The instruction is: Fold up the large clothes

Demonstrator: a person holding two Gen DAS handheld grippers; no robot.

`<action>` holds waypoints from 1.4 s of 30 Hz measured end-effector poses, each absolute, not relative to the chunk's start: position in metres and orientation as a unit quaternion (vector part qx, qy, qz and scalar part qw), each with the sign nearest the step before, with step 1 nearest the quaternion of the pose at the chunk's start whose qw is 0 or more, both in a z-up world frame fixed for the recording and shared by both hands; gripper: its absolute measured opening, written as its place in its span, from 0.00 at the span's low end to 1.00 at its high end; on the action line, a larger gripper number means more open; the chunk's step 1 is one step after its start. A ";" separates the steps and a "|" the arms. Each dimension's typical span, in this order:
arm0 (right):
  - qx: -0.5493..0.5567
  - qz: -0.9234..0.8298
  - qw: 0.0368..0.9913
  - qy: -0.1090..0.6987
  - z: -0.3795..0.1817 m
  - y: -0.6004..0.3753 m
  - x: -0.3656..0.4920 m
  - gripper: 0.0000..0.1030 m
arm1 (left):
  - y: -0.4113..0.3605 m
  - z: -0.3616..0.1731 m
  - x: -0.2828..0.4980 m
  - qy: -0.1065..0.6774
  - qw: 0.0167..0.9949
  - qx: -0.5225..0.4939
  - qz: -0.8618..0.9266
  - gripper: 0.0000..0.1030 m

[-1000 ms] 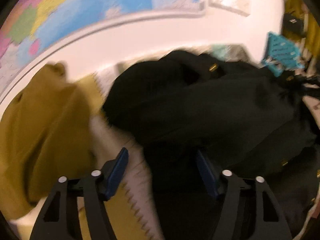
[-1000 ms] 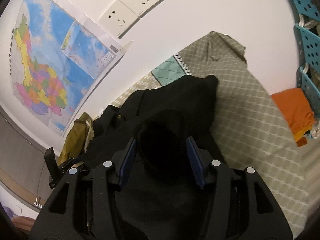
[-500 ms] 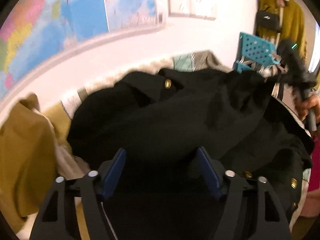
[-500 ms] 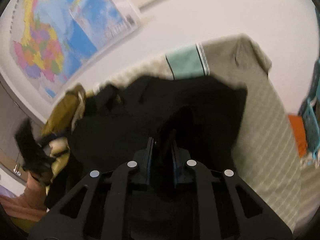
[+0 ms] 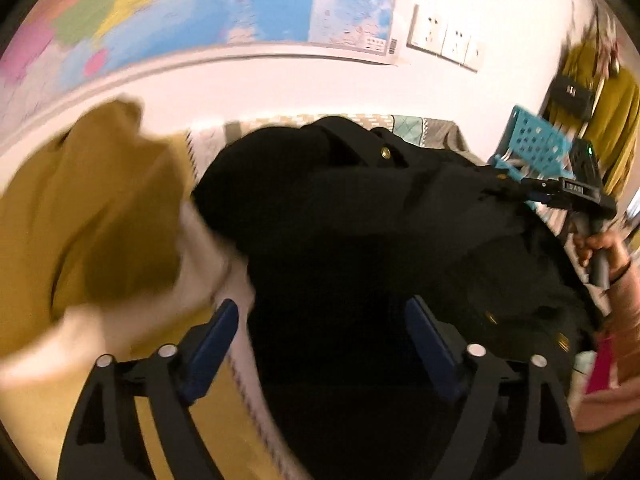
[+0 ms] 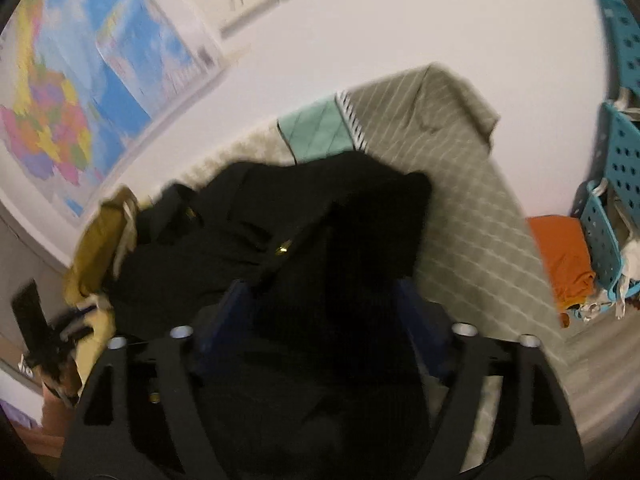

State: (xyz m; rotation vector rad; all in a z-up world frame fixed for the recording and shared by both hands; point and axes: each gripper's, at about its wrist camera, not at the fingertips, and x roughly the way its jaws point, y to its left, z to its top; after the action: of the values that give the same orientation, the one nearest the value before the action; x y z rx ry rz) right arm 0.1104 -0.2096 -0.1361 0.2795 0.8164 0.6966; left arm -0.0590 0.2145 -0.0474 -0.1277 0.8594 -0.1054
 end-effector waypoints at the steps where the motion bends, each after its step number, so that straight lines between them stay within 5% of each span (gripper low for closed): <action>1: 0.140 0.337 0.852 0.376 -0.131 -0.219 0.099 0.78 | 0.219 -0.049 -0.072 0.420 0.902 -0.081 -0.059 0.82; 12: 0.062 0.445 0.816 0.363 -0.136 -0.175 -0.003 0.88 | 0.194 -0.091 -0.146 0.481 0.847 -0.174 -0.148 0.86; 14: 0.045 0.460 0.808 0.364 -0.141 -0.158 -0.014 0.88 | 0.180 -0.094 -0.150 0.485 0.847 -0.159 -0.147 0.51; 15: 0.036 0.466 0.806 0.363 -0.143 -0.149 -0.020 0.88 | 0.175 -0.095 -0.151 0.486 0.851 -0.146 -0.134 0.22; 16: 0.031 0.470 0.804 0.363 -0.144 -0.145 -0.023 0.88 | 0.173 -0.094 -0.152 0.485 0.854 -0.142 -0.123 0.11; 19: 0.032 0.485 0.797 0.359 -0.143 -0.133 -0.033 0.88 | 0.179 -0.077 -0.161 0.464 0.856 -0.189 -0.131 0.05; 24: 0.021 0.482 0.810 0.332 -0.126 -0.133 -0.045 0.90 | 0.184 -0.046 -0.201 0.439 0.861 -0.216 -0.139 0.04; 30: 0.026 0.467 0.818 0.335 -0.130 -0.152 -0.040 0.90 | 0.179 -0.109 -0.210 0.520 0.808 -0.249 -0.120 0.05; 32: 0.034 0.453 0.825 0.336 -0.131 -0.164 -0.039 0.90 | 0.184 -0.111 -0.207 0.504 0.812 -0.267 -0.125 0.12; 33: 0.040 0.444 0.829 0.336 -0.130 -0.174 -0.038 0.90 | 0.186 -0.108 -0.205 0.498 0.817 -0.263 -0.124 0.23; 34: 0.043 0.433 0.836 0.334 -0.129 -0.187 -0.039 0.90 | 0.184 -0.104 -0.202 0.492 0.824 -0.251 -0.122 0.44; 36: 0.049 0.408 0.849 0.334 -0.129 -0.210 -0.039 0.92 | 0.176 -0.096 -0.193 0.484 0.839 -0.216 -0.123 0.66; 42: 0.098 0.354 0.842 0.395 -0.161 -0.276 -0.036 0.94 | 0.165 -0.106 -0.166 0.490 0.835 -0.207 -0.140 0.68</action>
State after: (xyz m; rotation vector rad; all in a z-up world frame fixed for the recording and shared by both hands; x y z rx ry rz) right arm -0.0358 -0.2760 -0.1606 0.2068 0.8347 0.7467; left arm -0.1660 0.1648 -0.1061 -0.4377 1.0385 -0.2973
